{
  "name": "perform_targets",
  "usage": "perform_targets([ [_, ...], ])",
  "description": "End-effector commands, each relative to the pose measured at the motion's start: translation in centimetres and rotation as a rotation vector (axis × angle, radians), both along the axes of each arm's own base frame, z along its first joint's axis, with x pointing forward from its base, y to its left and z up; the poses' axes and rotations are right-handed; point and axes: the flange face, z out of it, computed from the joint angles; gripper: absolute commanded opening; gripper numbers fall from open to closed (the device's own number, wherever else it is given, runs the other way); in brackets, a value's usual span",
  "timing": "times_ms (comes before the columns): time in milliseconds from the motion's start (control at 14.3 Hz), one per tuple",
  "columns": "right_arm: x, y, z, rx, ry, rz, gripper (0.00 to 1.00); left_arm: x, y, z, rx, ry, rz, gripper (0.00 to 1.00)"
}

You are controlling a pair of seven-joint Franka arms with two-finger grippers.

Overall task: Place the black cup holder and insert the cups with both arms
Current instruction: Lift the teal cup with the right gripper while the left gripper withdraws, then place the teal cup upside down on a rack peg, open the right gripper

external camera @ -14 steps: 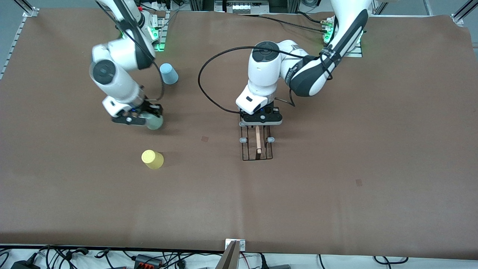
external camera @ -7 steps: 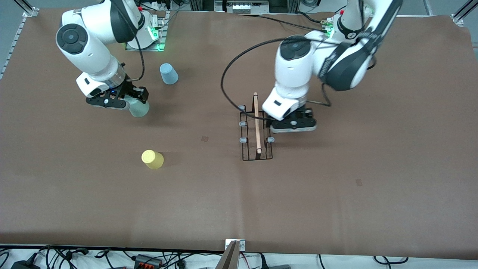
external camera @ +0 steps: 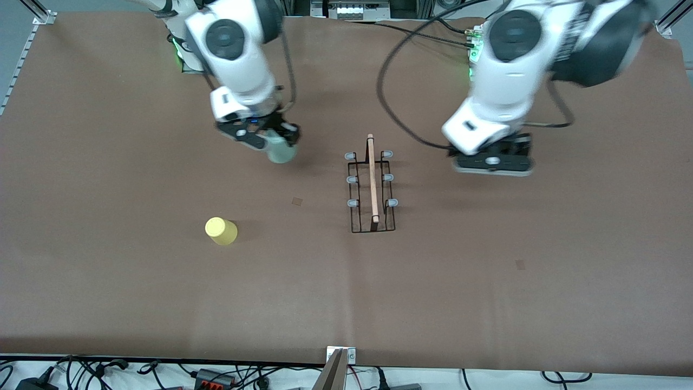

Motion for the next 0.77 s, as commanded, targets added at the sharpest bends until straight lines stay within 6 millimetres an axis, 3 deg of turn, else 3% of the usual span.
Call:
perform_targets([
  [0,0.9,3.6,-0.1,0.044,-0.001,-0.103,0.17,0.5,5.3,3.4,-0.084,0.061,0.068,1.0],
  [70,-0.4,5.8,0.1,0.082,-0.02,-0.103,0.17,0.5,7.0,3.9,-0.087,0.06,0.099,1.0],
  [210,-0.7,7.0,-0.6,0.11,-0.034,-0.137,0.18,0.3,8.2,4.7,-0.087,0.065,0.095,1.0],
  [419,-2.1,9.9,-2.3,0.164,-0.049,-0.128,0.2,1.0,9.6,3.6,-0.09,0.083,0.067,1.0],
  [559,-2.3,10.2,-3.7,0.151,-0.036,-0.118,0.2,2.1,11.6,2.7,-0.108,0.099,0.088,1.0],
  [699,-2.9,10.7,-4.3,0.147,-0.027,-0.105,0.2,2.2,12.2,2.6,-0.145,0.113,0.084,1.0],
])
